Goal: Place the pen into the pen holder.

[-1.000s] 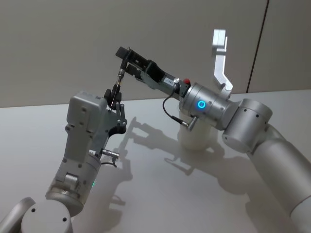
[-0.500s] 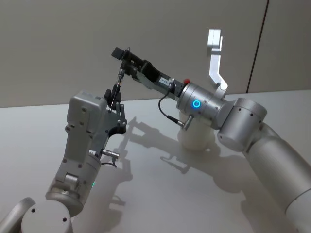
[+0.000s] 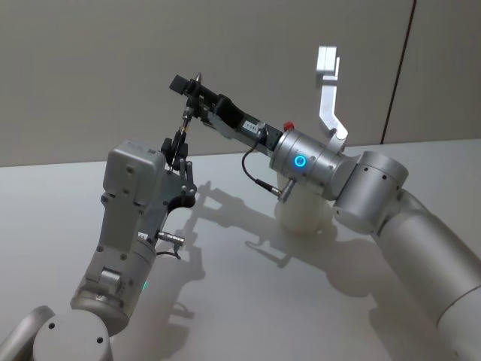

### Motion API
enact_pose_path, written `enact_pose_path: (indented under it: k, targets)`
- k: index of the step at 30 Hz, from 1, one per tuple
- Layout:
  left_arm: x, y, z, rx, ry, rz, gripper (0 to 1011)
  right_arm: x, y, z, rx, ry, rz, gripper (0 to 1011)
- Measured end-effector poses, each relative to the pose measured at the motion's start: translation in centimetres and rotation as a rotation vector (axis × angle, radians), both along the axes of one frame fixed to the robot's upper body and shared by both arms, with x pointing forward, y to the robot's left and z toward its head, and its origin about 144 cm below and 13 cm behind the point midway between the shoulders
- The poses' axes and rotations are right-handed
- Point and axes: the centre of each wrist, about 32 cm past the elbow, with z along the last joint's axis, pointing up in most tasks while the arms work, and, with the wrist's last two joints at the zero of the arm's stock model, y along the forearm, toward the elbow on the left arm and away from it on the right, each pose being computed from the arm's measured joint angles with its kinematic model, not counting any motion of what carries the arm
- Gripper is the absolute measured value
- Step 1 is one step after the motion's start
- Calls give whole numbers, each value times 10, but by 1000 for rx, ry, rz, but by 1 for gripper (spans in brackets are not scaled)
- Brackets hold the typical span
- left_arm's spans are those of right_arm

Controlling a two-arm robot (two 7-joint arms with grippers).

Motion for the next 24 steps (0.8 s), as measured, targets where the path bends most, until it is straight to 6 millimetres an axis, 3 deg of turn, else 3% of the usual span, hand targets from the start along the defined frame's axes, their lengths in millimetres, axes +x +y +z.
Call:
enact_pose_path:
  k: [11,23,24]
  targets:
    - [0,0,0,0,0,0,170,1,1,0,-2,0,0,708]
    - [0,0,0,0,0,0,169,1,1,-1,-3,0,0,325]
    - [0,0,0,0,0,0,169,1,1,-1,-3,0,0,257]
